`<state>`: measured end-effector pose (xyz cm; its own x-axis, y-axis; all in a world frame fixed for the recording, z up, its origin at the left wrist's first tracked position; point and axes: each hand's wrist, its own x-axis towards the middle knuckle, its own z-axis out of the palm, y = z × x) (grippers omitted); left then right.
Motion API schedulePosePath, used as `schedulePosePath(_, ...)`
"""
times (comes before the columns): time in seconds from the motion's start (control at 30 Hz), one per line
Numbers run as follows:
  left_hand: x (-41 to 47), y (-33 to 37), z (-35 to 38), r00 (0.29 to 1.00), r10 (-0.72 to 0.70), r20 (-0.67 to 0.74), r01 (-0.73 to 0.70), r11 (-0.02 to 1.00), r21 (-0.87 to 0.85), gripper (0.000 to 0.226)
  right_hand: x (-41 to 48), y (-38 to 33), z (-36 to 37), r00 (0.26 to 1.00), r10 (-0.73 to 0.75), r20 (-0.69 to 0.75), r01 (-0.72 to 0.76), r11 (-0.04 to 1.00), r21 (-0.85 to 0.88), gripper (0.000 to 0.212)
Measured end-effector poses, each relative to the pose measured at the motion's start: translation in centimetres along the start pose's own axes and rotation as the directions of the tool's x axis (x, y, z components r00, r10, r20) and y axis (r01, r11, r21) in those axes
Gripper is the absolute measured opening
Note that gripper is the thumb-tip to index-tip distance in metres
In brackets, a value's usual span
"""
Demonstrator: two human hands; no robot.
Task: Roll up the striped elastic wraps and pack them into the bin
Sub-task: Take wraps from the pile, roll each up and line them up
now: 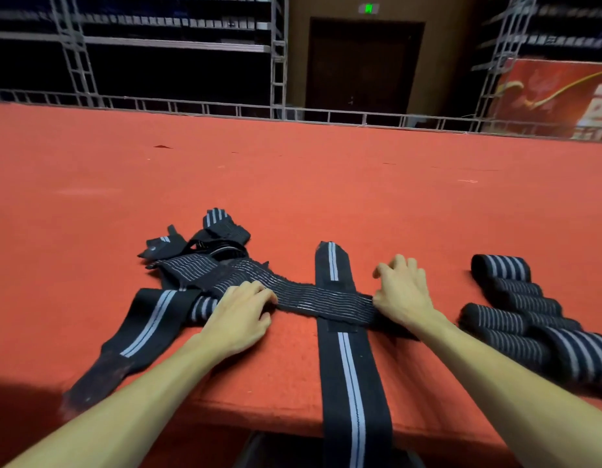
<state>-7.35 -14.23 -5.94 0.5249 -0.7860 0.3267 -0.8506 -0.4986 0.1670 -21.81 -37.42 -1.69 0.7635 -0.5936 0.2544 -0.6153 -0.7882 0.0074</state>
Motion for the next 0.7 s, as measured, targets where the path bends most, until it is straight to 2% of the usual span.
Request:
schedulePosePath(0.07, -0.2, -1.4, -0.4, 0.997, 0.055, -0.045, -0.054, 0.998, 0.017, 0.027, 1.0, -2.6, 0.6, 0.989, -0.140, 0.037, 0.129, 0.970, 0.207, 0.034)
schedulePosePath(0.13, -0.3, -2.5, -0.9, 0.987, 0.135, -0.092, -0.127, 0.988, 0.089, 0.029, 1.8, -5.7, 1.0, 0.958, -0.276, 0.081, 0.223, 0.891, 0.396, 0.033)
schedulePosePath(0.23, -0.4, -4.5, -1.5, 0.964, 0.209, -0.164, -0.187, 0.972, 0.143, 0.025, 3.0, -10.9, 1.0, 0.923, -0.384, 0.038, 0.308, 0.792, 0.527, 0.030)
schedulePosePath(0.3, -0.6, -5.6, -1.8, 0.954, 0.211, -0.215, -0.186, 0.974, 0.129, 0.025, 3.9, -14.1, 0.8, 0.916, -0.401, 0.027, 0.308, 0.744, 0.593, 0.033)
schedulePosePath(0.37, -1.0, -6.4, -1.4, 0.944, 0.196, -0.265, -0.172, 0.979, 0.110, 0.025, 5.1, -16.6, 1.2, 0.919, -0.380, 0.107, 0.220, 0.718, 0.660, 0.042)
schedulePosePath(0.43, -1.2, -6.8, -0.4, 0.936, 0.197, -0.290, -0.172, 0.979, 0.109, 0.022, 6.2, -18.3, 2.1, 0.916, -0.329, 0.228, 0.091, 0.727, 0.681, 0.049)
schedulePosePath(0.5, -1.1, -7.0, 0.3, 0.933, 0.184, -0.308, -0.164, 0.982, 0.089, 0.020, 7.0, -19.1, 3.2, 0.918, -0.280, 0.281, 0.035, 0.761, 0.647, 0.049)
schedulePosePath(0.7, -0.9, -7.2, 0.3, 0.943, 0.130, -0.305, -0.123, 0.992, 0.040, 0.020, 6.7, -17.0, 2.8, 0.965, -0.243, 0.102, 0.139, 0.799, 0.585, 0.039)
